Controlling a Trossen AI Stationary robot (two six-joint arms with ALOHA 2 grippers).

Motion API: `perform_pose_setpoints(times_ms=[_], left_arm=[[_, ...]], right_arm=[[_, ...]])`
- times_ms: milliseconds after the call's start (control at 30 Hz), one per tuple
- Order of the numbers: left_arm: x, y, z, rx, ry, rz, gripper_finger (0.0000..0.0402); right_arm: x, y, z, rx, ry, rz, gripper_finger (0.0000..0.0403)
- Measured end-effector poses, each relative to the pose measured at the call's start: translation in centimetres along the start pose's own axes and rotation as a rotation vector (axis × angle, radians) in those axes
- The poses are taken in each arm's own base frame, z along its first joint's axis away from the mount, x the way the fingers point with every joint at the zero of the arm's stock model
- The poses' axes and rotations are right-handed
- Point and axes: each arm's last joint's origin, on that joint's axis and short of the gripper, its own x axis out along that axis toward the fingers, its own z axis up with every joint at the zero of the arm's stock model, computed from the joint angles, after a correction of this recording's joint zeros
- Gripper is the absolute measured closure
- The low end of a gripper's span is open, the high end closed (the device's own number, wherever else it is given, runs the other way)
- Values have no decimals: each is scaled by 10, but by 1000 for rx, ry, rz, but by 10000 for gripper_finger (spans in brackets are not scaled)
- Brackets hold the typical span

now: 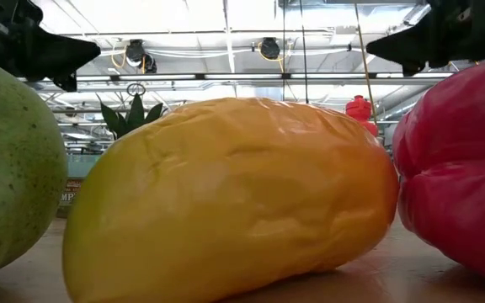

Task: Pick & Place Food Item
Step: Put the green water bottle into the right transparent bin

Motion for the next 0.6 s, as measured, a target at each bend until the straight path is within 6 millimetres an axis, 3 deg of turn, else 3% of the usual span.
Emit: perform_pose_setpoints(times_ms=[167,367,600], left_arm=[[0,2,-1,-16,13,70,351],[-1,3,-14,6,147,122,350],[-1,4,-13,13,145,165,350]], right_arm=[[-7,-9,-11,38,-18,16,403],[-18,-14,-17,59,-33,32,403],[-25,-16,-21,51,9,33,403]])
